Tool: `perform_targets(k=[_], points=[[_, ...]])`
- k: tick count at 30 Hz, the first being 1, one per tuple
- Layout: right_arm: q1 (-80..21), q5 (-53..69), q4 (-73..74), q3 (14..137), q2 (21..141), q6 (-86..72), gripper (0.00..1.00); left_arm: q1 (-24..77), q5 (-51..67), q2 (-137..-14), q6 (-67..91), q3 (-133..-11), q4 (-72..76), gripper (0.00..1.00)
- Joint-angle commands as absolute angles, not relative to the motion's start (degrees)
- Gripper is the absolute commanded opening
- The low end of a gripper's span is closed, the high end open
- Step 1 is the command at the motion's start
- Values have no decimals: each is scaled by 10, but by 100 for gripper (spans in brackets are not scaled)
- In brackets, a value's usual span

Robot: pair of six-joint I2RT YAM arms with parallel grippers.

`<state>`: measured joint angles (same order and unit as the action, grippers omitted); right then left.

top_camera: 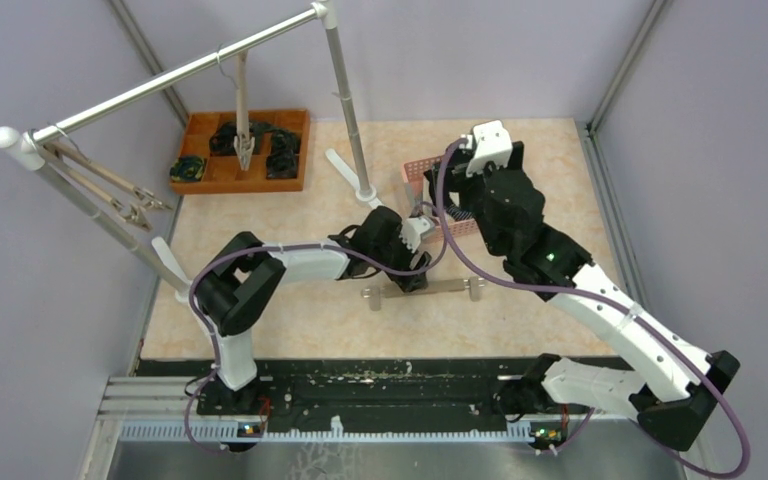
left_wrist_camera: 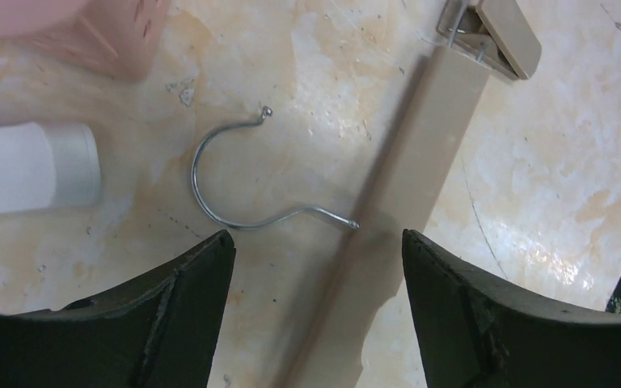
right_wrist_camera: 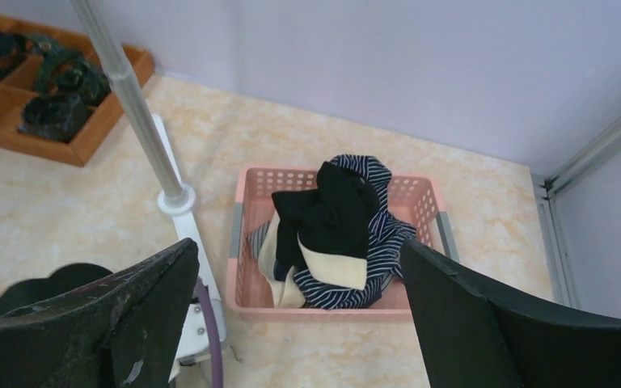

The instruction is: Remove the underwear clipped to the hanger

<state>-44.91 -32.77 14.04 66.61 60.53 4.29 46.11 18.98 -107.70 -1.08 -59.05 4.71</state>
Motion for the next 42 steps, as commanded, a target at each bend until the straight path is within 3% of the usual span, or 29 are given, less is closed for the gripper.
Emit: perform_targets(k=[1, 11, 21, 26, 35, 38, 42], points=[[-454, -357, 105, 713, 581, 57, 95, 467, 109, -1160, 16, -579, -145, 81], [-454, -379, 95, 711, 571, 70, 95, 508, 128, -1162, 59, -586, -231, 78], [-454, -382, 101, 709, 580, 82, 96, 534, 125, -1079, 82, -514, -231, 78], [-454, -369, 96, 706, 581, 88, 96, 534, 119, -1164, 68, -550, -263, 74], [-454, -397, 92, 698, 543, 114, 98, 535, 132, -1258, 58, -638, -325, 30], [-454, -410, 86, 694, 536, 121, 99, 534, 131, -1250, 59, -630, -323, 7], [-454, -413, 75, 689, 536, 126, 99, 534, 127, -1236, 68, -629, -318, 1]])
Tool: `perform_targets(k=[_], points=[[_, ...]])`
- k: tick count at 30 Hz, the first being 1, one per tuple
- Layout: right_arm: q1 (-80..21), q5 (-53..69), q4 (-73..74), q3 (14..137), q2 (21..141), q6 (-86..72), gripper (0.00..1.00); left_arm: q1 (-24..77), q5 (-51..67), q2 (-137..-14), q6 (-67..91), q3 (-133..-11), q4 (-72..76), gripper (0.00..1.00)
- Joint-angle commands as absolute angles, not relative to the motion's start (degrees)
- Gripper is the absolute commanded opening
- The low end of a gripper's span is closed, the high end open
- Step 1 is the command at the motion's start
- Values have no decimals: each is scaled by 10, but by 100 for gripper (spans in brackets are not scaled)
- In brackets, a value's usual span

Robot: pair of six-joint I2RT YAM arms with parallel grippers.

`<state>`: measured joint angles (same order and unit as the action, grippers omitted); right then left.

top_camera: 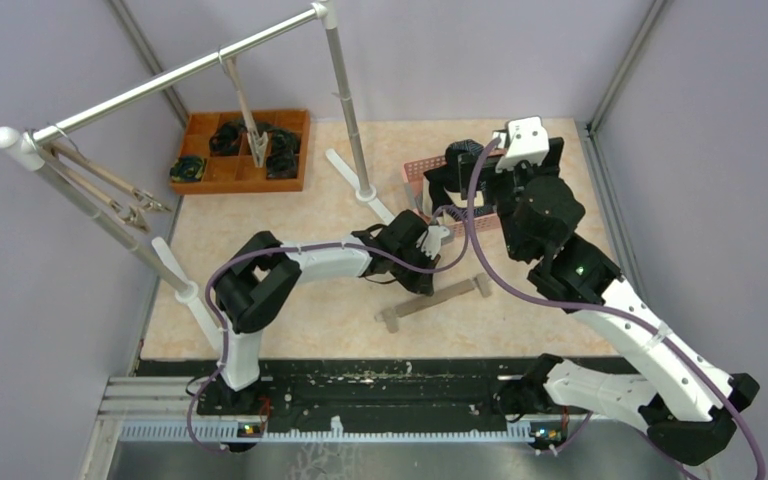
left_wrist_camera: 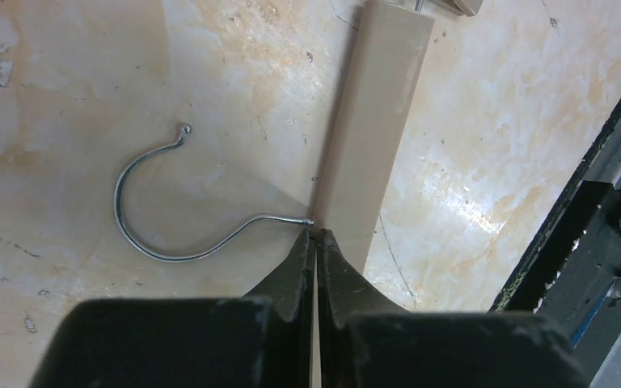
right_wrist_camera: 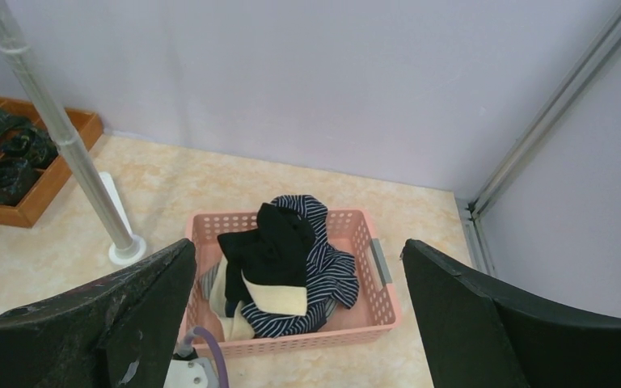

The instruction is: Remove the underwear clipped to the hanger

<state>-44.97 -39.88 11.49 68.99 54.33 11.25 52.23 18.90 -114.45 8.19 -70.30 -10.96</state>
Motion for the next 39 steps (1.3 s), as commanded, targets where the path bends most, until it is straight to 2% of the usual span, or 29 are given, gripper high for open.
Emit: perform_targets(k=[1, 5, 6, 8, 10, 14, 18, 21, 28, 33, 39], points=[[-454, -412, 75, 687, 538, 126, 99, 534, 126, -1232, 71, -628, -314, 1], [-454, -409, 86, 686, 551, 124, 99, 534, 121, -1217, 78, -633, -315, 8], [-453, -408, 95, 685, 555, 121, 99, 534, 119, -1209, 78, -632, -315, 15], [-454, -408, 120, 680, 565, 111, 99, 534, 116, -1195, 83, -630, -317, 35], [-454, -419, 157, 675, 578, 79, 99, 533, 108, -1180, 88, -631, -324, 39], [-454, -424, 254, 658, 582, 0, 98, 531, 94, -1155, 98, -632, -334, 62], [-454, -427, 271, 630, 558, -28, 98, 530, 134, -1141, 99, -630, -332, 75], [-454, -442, 263, 626, 549, -22, 98, 531, 147, -1125, 92, -625, -322, 77], [-453, -456, 234, 626, 536, 0, 98, 536, 98, -1170, 61, -628, -343, 64], [-453, -465, 234, 633, 530, 18, 99, 546, 117, -1175, 62, -605, -296, 72], [-453, -475, 234, 647, 527, 38, 99, 566, 107, -1215, 75, -598, -271, 71]])
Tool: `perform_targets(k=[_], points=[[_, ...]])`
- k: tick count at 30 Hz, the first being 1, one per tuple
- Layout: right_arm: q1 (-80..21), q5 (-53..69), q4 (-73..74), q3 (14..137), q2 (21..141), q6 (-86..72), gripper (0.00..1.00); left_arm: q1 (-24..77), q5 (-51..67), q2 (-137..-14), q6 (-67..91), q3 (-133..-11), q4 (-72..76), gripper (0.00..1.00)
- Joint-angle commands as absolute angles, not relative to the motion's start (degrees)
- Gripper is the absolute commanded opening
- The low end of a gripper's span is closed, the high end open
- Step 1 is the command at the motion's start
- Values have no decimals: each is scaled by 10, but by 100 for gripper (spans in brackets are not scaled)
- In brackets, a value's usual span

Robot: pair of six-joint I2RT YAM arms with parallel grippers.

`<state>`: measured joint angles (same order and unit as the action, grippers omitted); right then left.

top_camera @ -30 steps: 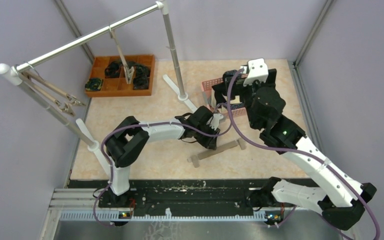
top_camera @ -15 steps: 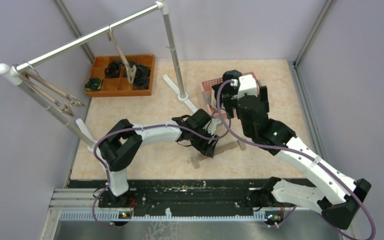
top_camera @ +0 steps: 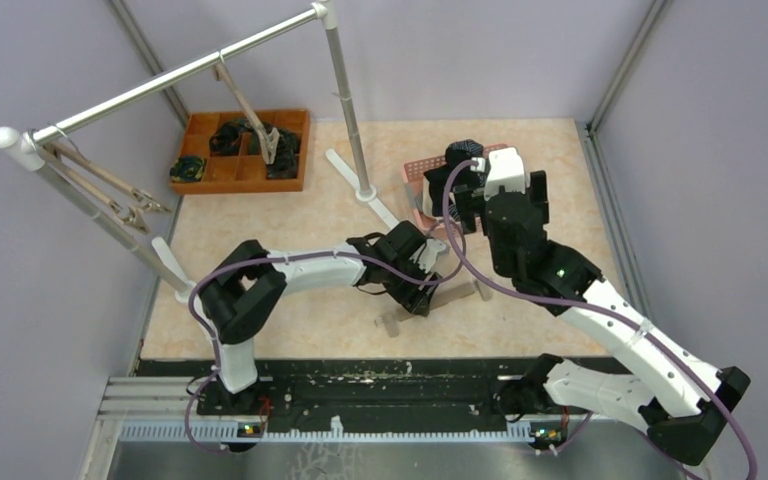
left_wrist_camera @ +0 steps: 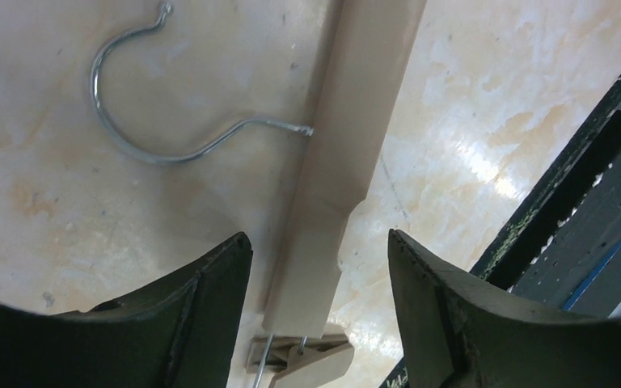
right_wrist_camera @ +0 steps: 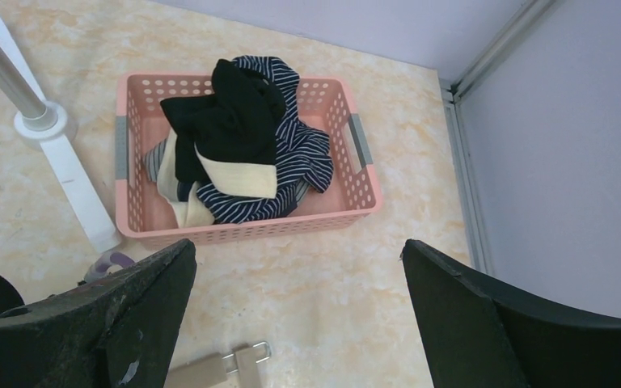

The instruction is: Remove the underwear clipped to the hanger

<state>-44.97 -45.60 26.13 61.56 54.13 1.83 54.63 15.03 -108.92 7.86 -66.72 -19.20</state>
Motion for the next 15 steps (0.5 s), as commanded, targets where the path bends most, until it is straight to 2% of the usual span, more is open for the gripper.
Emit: perform_targets(k=[1, 11, 15], points=[[-453, -476, 233, 651, 527, 42, 99, 570, 108, -1231, 80, -602, -271, 69], [-453, -478, 238, 674, 512, 66, 99, 602, 169, -1308, 102, -603, -246, 44], [-453, -476, 234, 681, 506, 72, 99, 602, 159, -1285, 111, -591, -243, 40]])
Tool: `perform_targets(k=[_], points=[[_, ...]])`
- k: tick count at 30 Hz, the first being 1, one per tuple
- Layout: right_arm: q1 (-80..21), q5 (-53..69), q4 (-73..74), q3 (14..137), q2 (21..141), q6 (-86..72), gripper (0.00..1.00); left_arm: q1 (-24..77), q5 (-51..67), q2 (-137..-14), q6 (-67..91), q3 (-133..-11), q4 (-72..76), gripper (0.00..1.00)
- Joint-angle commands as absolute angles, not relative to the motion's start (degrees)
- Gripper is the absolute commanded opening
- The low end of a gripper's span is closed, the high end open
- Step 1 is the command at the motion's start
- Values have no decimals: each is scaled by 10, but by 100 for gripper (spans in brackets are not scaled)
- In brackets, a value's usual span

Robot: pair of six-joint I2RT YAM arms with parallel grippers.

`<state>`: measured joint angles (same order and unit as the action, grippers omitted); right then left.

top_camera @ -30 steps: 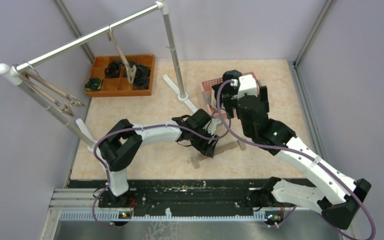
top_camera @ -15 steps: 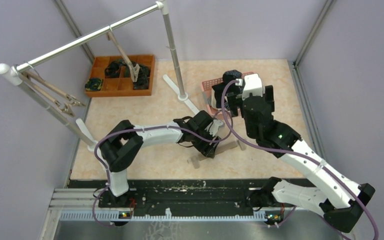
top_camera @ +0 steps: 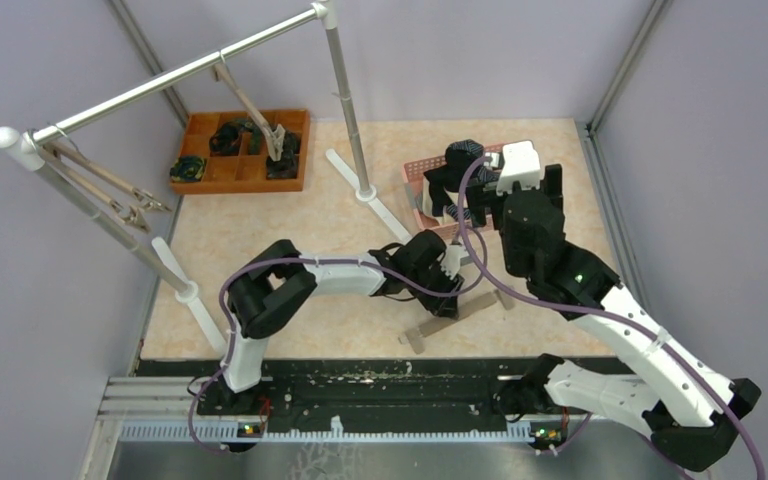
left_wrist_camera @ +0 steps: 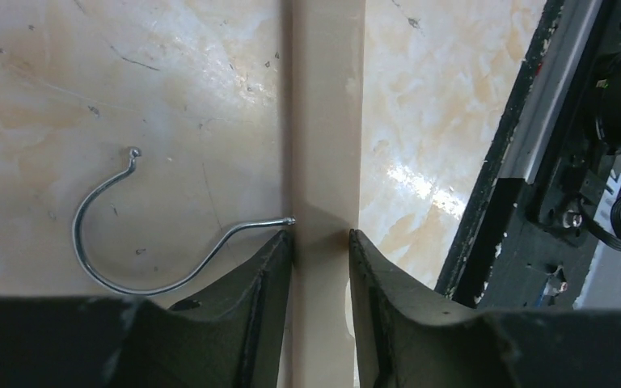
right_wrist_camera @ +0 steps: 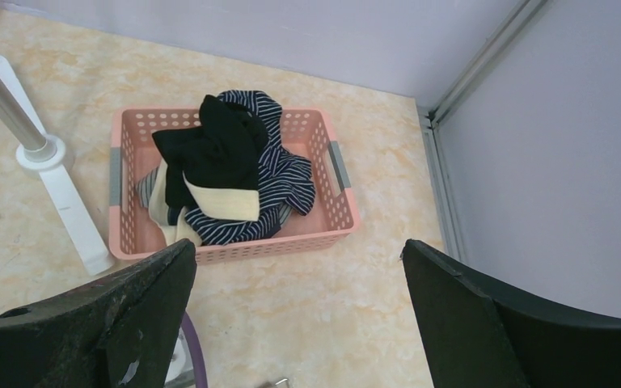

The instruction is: Remove the underwear clipped to the hanger

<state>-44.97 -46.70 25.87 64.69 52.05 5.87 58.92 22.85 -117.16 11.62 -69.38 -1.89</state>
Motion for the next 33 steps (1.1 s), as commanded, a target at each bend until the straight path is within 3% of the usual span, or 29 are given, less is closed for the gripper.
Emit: perform_targets(k=[1, 4, 6, 15, 16, 17, 18, 20, 27, 33], points=[[-453, -477, 229, 682, 505, 76, 99, 602, 153, -1281, 110, -594, -246, 39], [-453, -477, 212, 684, 502, 85, 99, 602, 102, -1275, 103, -614, -277, 37], [-453, -476, 207, 684, 502, 86, 99, 601, 69, -1271, 97, -627, -295, 2], [-453, -480, 288, 666, 521, 35, 99, 581, 63, -1183, 107, -610, -267, 0], [-453, -479, 313, 666, 525, 16, 99, 580, 48, -1169, 109, -610, -268, 1], [-453, -474, 344, 666, 529, -9, 99, 579, 30, -1155, 112, -610, -270, 15], [-453, -459, 374, 665, 532, -32, 99, 578, 12, -1138, 116, -610, -271, 39], [-453, -425, 427, 656, 536, -72, 99, 574, -20, -1103, 124, -608, -268, 55], [-454, -303, 533, 613, 507, -173, 86, 557, -104, -1000, 136, -625, -267, 55], [-474, -244, 523, 610, 509, -159, 79, 526, -159, -890, 169, -633, -252, 51]])
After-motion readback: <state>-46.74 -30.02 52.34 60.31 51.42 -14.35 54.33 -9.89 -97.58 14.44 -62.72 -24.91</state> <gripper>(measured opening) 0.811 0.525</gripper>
